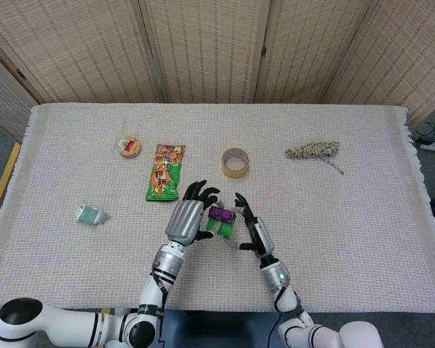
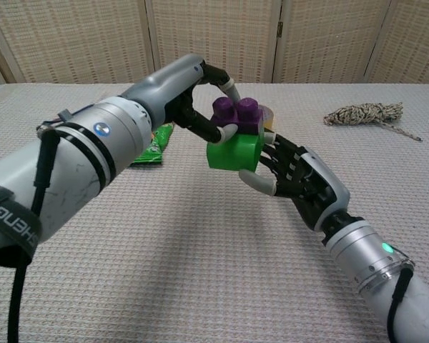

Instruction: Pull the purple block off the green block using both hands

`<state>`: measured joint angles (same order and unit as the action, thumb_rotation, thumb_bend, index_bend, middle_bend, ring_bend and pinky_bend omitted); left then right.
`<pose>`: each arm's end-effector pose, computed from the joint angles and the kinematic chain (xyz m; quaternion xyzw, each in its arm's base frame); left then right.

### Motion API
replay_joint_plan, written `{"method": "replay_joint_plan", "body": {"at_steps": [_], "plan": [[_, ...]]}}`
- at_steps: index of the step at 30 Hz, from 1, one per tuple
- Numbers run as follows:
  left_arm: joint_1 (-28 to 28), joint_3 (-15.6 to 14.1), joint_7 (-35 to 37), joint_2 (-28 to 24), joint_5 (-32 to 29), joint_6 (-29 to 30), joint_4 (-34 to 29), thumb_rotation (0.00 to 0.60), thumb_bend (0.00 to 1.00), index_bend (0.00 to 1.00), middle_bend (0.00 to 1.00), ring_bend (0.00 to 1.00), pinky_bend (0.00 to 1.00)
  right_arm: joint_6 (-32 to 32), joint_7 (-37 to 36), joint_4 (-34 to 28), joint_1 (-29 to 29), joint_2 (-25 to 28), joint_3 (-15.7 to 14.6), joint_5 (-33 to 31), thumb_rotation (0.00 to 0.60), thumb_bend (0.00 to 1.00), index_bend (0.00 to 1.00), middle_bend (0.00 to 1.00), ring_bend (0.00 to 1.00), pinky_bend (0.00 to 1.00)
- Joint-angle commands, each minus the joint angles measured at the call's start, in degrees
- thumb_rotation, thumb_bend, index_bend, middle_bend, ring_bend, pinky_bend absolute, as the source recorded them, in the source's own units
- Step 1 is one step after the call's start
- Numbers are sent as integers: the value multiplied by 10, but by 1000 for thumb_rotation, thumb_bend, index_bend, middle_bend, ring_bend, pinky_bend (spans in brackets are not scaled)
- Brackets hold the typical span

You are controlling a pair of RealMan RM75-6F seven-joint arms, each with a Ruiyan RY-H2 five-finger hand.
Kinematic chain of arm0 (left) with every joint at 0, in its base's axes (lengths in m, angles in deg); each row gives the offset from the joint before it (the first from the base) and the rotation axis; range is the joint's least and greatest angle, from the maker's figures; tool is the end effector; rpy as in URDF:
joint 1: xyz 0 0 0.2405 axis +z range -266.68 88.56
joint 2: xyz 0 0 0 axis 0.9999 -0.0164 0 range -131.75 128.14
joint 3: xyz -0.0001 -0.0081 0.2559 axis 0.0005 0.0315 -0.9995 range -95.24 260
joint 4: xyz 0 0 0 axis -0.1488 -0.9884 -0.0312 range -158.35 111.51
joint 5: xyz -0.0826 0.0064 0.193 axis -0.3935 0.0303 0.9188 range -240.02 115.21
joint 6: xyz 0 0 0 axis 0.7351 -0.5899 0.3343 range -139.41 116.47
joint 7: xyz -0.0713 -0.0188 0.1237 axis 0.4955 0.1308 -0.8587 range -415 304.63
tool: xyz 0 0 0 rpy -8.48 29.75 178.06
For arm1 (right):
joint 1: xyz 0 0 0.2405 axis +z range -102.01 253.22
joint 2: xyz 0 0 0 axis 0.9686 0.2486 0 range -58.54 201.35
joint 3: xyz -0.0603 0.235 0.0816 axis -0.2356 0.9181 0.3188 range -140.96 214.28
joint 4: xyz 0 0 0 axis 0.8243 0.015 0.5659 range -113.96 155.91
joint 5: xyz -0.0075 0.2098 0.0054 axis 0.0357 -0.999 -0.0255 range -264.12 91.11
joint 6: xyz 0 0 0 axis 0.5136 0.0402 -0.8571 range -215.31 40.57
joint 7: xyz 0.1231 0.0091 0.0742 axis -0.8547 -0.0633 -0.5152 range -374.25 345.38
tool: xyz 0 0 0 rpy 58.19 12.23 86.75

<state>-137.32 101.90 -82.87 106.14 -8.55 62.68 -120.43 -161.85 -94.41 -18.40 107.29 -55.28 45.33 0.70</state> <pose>-0.0093 0.2979 -0.0494 -0.6145 -0.4828 -0.5207 0.3437 -0.1587 -0.2859 -0.1339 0.2784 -0.6985 0.6590 0.0179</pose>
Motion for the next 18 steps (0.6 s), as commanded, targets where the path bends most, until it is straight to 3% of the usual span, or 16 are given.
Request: {"method": "replay_joint_plan", "body": {"at_steps": [1,11,18], "plan": [[1,1,0,2,3,2,0,600,484,748,257,39,0,7,12,-23,16,5,18,-6,600,271,399,21,32,25],[8,4,0,1,3,-1,0,600,485,748,257,40,0,11,41,-69,19,22,30,-15,600,270,412,29,41,32],[11,5,2,1,8,-2,0,600,486,748,259,40,0,11,56,-76,14,20,40,-28,600,270,633,115,90,71]]}}
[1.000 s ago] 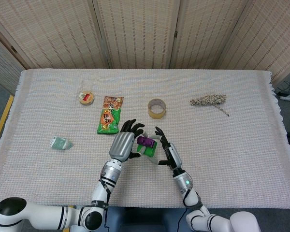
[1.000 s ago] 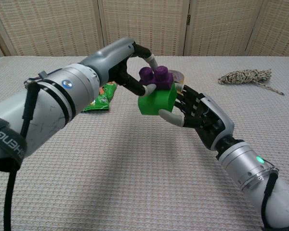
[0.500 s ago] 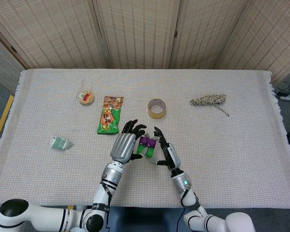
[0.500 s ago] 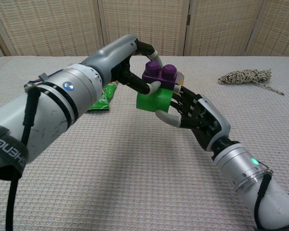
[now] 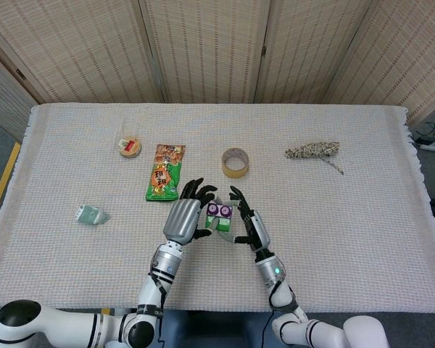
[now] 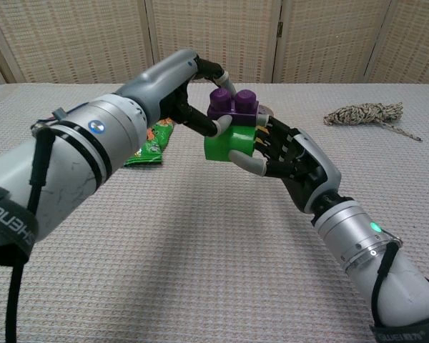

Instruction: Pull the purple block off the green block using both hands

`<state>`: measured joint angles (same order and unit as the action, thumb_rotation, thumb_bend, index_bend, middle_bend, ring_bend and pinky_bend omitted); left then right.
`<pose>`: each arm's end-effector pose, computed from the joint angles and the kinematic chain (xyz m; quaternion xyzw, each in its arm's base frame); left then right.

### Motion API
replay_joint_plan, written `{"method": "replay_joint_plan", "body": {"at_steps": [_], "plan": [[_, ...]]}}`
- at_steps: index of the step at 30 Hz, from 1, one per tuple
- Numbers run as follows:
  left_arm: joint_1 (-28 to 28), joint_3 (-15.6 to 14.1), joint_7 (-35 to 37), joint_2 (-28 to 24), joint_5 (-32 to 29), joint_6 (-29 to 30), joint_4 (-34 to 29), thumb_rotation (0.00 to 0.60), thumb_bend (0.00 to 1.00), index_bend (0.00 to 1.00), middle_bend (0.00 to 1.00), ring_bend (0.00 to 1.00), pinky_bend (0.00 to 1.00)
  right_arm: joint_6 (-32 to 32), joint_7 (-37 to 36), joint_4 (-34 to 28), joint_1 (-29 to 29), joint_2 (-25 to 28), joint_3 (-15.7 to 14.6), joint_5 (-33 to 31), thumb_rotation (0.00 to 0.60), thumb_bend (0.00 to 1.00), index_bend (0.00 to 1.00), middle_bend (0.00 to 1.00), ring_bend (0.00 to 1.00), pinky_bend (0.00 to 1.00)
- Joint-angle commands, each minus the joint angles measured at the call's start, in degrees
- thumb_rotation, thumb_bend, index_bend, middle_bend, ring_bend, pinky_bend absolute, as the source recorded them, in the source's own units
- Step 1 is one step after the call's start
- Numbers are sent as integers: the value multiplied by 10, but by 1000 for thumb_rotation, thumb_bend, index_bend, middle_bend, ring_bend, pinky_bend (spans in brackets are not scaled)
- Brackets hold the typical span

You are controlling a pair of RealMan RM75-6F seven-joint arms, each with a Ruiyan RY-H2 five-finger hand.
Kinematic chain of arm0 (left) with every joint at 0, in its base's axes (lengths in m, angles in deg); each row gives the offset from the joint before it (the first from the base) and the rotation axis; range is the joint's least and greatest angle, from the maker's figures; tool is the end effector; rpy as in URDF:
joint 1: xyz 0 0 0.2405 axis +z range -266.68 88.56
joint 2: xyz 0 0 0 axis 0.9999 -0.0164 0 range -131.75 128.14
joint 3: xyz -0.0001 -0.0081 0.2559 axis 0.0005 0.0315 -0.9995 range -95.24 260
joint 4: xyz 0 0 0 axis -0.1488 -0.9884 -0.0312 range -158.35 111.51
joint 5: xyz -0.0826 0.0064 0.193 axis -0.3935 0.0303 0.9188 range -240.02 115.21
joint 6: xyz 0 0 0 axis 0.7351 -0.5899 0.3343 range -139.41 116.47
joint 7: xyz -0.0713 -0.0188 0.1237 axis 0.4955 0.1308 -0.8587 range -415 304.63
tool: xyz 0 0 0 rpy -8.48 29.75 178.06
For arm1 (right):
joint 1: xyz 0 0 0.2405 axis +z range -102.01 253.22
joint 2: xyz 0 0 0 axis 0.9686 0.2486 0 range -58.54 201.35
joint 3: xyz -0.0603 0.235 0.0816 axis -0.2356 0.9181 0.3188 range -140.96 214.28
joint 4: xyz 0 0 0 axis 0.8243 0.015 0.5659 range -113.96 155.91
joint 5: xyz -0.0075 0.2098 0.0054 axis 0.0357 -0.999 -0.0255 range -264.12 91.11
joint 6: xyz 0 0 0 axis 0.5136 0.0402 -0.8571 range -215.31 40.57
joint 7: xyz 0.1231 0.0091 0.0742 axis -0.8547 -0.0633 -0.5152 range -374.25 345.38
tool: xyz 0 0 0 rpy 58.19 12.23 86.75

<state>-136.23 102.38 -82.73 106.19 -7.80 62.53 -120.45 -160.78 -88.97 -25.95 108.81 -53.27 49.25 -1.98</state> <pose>-0.0121 0.2985 -0.0474 -0.6083 -0.4852 -0.5240 0.3464 -0.1398 -0.2971 -0.1236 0.2566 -0.6941 0.6723 0.0210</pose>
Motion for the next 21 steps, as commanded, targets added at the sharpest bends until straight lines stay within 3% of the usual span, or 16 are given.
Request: {"method": "replay_joint_plan", "body": {"at_steps": [1,10,21], "plan": [[1,0,0,0,1,-1,1,600,486,748,259,40,0,1,4,-1,-1,-1,2,-3,600,270,663,130,96,74],[4,1,2,-2,2,-5,-1,600,488,748,259,40,0,4,12,-7,-3,-1,6,-7,600,270,877,246,148,90],[5,10,8,-6,9,-8,3,600,492,748,259,40,0,3,18,-10,-9,3,1,-5,600,270,907,270,165,90]]}}
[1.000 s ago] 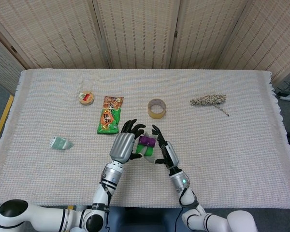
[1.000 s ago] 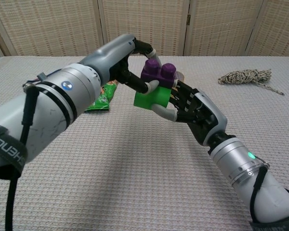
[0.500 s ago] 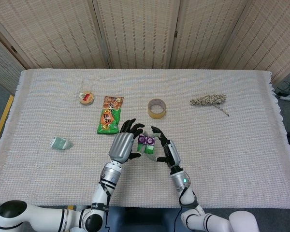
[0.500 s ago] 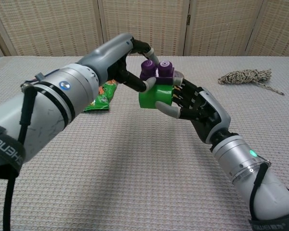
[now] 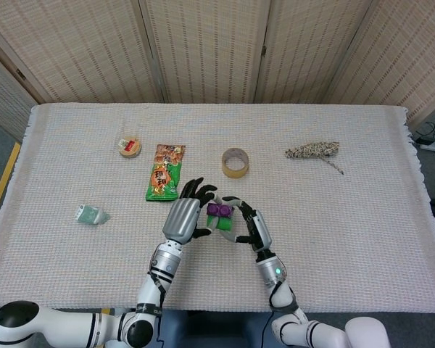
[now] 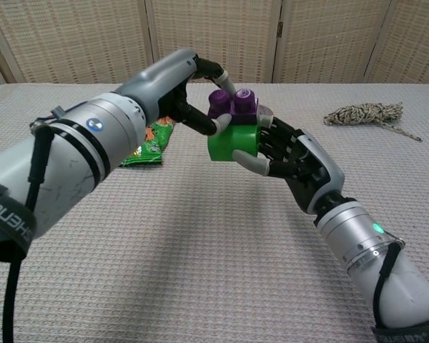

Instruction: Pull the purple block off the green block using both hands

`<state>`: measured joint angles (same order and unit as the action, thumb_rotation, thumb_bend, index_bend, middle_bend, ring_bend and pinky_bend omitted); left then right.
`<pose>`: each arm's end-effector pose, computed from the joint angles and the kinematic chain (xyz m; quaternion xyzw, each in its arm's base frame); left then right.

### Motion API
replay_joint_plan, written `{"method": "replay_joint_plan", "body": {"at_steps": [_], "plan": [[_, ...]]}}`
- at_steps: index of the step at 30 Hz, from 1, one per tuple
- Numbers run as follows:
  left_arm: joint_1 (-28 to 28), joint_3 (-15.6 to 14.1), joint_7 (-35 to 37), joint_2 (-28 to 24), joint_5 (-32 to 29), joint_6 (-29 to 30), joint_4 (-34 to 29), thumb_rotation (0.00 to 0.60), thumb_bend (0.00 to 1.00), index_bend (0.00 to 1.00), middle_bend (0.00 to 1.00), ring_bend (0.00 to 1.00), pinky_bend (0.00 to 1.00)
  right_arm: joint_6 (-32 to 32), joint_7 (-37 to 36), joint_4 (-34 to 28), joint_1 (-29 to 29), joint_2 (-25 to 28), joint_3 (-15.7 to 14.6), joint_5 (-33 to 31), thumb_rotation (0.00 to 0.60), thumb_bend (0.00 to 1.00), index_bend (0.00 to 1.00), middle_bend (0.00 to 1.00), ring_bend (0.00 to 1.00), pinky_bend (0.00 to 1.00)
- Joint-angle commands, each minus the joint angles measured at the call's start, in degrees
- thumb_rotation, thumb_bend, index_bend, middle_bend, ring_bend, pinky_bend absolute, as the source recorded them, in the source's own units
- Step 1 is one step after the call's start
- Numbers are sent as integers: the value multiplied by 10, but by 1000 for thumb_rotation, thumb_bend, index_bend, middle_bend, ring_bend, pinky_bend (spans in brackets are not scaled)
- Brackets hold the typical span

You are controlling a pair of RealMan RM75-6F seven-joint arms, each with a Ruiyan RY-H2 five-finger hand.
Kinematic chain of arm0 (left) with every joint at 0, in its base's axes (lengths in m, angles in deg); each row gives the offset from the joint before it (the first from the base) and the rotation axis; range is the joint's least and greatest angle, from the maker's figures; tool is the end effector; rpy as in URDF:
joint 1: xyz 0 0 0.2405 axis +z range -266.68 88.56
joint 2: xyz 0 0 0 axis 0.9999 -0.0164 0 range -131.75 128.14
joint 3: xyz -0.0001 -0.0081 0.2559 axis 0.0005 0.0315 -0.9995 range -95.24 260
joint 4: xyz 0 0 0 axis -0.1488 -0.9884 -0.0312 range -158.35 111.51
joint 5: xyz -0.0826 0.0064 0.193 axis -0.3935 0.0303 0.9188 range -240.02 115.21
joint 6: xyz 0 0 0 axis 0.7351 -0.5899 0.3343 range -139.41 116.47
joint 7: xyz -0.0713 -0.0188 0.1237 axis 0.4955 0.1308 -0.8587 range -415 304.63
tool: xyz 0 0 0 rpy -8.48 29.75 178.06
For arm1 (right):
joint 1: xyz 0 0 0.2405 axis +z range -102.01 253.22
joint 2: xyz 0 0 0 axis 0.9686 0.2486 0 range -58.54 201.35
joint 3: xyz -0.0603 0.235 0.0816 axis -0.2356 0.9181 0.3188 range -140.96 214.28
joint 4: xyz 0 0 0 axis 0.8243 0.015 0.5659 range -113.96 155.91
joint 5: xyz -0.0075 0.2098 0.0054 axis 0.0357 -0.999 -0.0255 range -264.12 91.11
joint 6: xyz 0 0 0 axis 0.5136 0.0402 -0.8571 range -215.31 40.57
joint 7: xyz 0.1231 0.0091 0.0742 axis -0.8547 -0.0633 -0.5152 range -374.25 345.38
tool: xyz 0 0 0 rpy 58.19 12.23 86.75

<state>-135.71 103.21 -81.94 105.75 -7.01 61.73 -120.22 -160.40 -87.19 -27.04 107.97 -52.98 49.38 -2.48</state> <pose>-0.0130 0.3024 -0.0437 -0.6035 -0.4848 -0.5304 0.3455 -0.1426 -0.2949 -0.1235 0.2555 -0.6963 0.6699 0.0328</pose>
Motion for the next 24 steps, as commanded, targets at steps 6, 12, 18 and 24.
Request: {"method": "replay_joint_plan", "body": {"at_steps": [6,12,18,24], "plan": [[-1,9,1,-8,2,-1,-2,600,493,748,260,41,0,2,0,8,-4,1,0,-2,600,270,912,275,168,90],[-1,11,3,-11,5,-2,-3,600,493,748,260,41,0,4,-4,18,-5,0,-2,-2,600,270,914,275,168,91],[-2,16,6,-16,3,-3,-2,600,494,748,260,41,0,4,-9,23,-8,3,0,-4,600,270,917,277,172,90],[1,16,14,-20,10,0,1,600,494,748,260,41,0,8,-9,32,-10,5,-2,-5,600,270,916,278,173,91]]}}
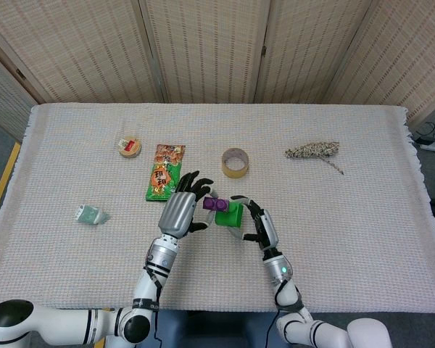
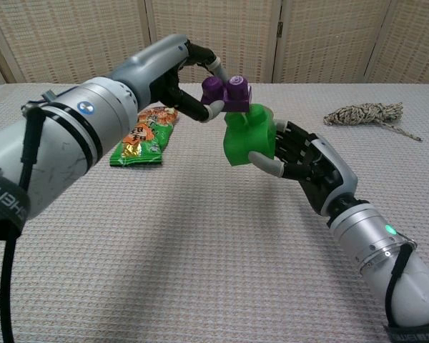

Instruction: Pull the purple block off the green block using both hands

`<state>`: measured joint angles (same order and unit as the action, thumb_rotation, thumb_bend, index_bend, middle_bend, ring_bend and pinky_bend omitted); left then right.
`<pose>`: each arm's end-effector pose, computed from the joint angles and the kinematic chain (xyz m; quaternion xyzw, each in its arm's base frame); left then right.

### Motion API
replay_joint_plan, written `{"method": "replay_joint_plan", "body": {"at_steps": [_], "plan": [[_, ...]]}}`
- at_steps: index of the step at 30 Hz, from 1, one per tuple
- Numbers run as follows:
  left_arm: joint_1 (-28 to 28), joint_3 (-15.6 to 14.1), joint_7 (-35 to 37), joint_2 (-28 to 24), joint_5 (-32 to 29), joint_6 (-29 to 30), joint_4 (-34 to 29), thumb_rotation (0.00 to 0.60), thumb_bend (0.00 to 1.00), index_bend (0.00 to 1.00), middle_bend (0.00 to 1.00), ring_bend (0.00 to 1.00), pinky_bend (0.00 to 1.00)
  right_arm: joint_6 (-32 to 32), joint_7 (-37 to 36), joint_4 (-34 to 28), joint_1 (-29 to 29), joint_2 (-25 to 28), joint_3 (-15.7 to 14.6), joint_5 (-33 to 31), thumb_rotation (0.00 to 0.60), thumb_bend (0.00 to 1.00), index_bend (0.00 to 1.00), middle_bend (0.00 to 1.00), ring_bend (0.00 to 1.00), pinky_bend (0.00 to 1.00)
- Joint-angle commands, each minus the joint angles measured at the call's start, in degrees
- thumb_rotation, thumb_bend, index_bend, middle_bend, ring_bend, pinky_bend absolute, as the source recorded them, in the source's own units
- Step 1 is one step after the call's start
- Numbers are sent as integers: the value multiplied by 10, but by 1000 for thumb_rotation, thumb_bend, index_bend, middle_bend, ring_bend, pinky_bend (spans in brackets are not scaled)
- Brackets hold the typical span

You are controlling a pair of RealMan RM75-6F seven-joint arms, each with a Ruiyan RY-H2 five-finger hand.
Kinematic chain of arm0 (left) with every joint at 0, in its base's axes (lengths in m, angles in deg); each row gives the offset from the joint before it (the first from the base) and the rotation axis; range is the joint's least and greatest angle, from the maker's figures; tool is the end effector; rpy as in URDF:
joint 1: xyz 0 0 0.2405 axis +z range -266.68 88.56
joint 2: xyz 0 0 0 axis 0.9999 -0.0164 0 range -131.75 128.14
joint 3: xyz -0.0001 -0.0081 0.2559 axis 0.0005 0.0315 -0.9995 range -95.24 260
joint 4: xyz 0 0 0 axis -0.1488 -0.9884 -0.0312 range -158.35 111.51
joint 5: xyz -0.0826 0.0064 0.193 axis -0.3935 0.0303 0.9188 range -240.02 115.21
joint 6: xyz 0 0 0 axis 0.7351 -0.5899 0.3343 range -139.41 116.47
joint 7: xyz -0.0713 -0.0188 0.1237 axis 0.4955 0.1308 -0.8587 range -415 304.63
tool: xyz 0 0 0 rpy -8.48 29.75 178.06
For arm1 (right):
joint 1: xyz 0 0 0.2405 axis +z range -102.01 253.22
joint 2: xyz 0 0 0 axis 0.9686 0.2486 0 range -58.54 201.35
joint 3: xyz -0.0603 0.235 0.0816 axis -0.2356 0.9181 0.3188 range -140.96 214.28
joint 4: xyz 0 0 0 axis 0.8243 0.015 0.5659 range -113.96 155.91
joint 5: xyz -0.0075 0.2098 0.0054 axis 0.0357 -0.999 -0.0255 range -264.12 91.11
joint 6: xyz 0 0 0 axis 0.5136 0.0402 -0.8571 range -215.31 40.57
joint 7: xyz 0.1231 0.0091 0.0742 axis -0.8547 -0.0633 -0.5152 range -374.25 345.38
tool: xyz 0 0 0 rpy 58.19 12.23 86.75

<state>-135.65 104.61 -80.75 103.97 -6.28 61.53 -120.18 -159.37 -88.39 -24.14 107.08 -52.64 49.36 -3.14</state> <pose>-0.0151 0.3127 -0.0313 -0.5935 -0.4773 -0.5436 0.3528 -0.1626 -0.2987 -0.1216 0.2524 -0.7001 0.6654 0.0579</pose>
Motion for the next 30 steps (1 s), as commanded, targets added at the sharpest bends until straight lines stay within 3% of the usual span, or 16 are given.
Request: {"method": "replay_joint_plan", "body": {"at_steps": [1,6,11,16,19,25,30], "plan": [[1,3,2,-5,5,2,-1,600,495,748,260,41,0,-4,5,3,-2,2,-4,4,600,270,917,278,173,91],[10,0,-4,-28,-1,1,-11,600,497,748,260,42,0,-53,50,-1,-11,19,-20,33,600,270,916,278,174,91],[31,-9,17,-56,-1,2,-1,600,497,748,260,41,0,-102,211,-72,-21,77,-32,62,600,270,917,281,173,90],[52,-36,34,-72,8,0,29,600,497,748,260,42,0,-76,417,-184,-39,169,-53,57,600,270,917,283,172,91],[66,-56,48,-75,15,-3,46,600,496,748,260,41,0,-61,497,-232,-50,216,-61,45,600,270,918,286,172,91],[85,-91,66,-70,32,-15,79,600,497,748,260,41,0,-28,609,-282,-60,290,-71,25,600,270,918,288,153,91],[92,-110,83,-54,41,-32,110,600,497,748,260,45,0,-4,647,-290,-63,318,-77,11,600,270,919,288,140,90]]}}
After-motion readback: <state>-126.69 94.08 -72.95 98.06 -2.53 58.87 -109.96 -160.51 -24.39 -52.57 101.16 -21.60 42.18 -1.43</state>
